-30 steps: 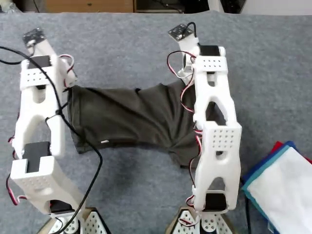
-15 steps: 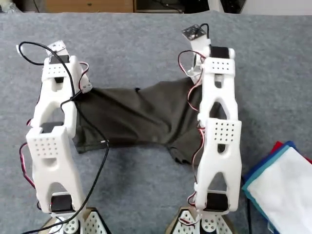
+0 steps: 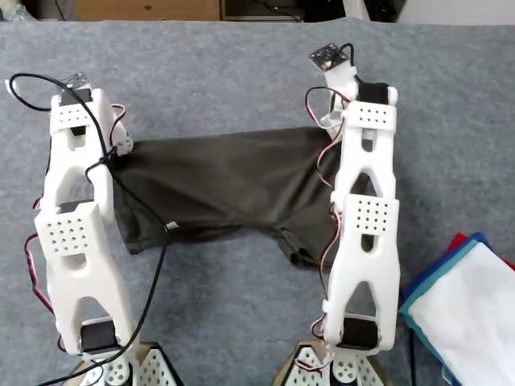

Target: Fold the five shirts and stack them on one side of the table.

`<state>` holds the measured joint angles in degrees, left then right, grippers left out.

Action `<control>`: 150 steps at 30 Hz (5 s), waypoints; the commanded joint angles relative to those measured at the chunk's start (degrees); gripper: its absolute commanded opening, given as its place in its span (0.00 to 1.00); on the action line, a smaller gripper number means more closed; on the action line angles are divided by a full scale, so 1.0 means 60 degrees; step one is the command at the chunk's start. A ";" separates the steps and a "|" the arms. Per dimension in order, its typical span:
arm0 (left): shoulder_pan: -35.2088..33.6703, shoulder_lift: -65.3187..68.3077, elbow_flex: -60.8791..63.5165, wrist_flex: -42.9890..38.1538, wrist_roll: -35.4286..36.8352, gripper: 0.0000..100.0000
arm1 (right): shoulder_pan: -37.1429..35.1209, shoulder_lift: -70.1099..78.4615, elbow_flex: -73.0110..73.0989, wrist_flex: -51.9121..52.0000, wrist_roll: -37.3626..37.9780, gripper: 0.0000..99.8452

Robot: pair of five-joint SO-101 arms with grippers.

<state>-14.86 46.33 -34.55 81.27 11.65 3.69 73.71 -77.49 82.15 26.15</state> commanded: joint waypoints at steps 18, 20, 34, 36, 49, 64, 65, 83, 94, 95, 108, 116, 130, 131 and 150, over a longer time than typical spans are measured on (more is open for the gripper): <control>0.0615 -0.4330 -0.0176 0.2960 -0.0176 0.02 | -0.0271 -0.1707 -0.3026 0.3004 -0.0220 0.01; 0.0908 -0.4901 0.0630 0.2989 -0.0205 0.02 | -0.0271 -0.2176 -0.3011 0.3370 -0.0278 0.01; 0.1582 -1.0132 0.9993 -0.2388 -0.1026 0.02 | -0.0095 -0.5004 0.2615 0.2681 -0.1465 0.01; 0.1612 -0.9912 1.0183 -0.2799 -0.0982 0.02 | -0.0095 -0.4901 0.3289 0.2037 -0.1480 0.01; 0.1612 -0.6923 1.0344 -0.3824 -0.0396 0.02 | 0.0535 -0.3333 0.4579 -0.0630 -0.2095 0.01; 0.1158 -0.6923 1.0183 -0.2916 -0.1832 0.02 | 0.0505 -0.1795 0.2337 0.0088 -0.1509 0.01; 0.1216 -0.6996 1.0227 -0.2886 -0.2037 0.02 | 0.0505 -0.1707 0.2190 0.0161 -0.1509 0.01; 0.1582 -0.8549 0.8410 -0.0425 -0.2623 0.02 | 0.0462 -0.1223 0.1282 0.0747 -0.1495 0.01; 0.2242 -0.8593 1.0198 -0.1524 -0.2374 0.02 | 0.0462 -0.1223 0.1282 0.0762 -0.1495 0.01; 0.2242 -0.8593 1.0330 -0.1612 -0.2388 0.02 | 0.0462 -0.1223 0.1282 0.0762 -0.1495 0.01; 0.1861 -0.8593 1.3509 -0.2667 -0.4234 0.02 | 0.0462 -0.1223 0.1282 0.0762 -0.1363 0.01; 0.0161 -0.8608 1.2161 -0.2740 -0.3853 0.02 | 0.0462 -0.1223 0.1297 0.0762 -0.1363 0.01; 0.1040 -0.8505 0.7941 -0.2842 -0.1392 0.02 | 0.0476 -0.1282 0.0593 0.1304 -0.1670 0.01; 0.1084 -0.8388 0.7883 -0.3311 -0.1216 0.02 | 0.0491 -0.1282 0.0183 0.1553 -0.1773 0.01; 0.0337 -0.5033 0.6857 -0.4791 -0.0659 0.02 | 0.0755 -0.2308 -0.1341 0.3429 -0.1714 0.01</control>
<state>-11.60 16.44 9.67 53.32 7.52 6.68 68.26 -90.15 101.41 15.08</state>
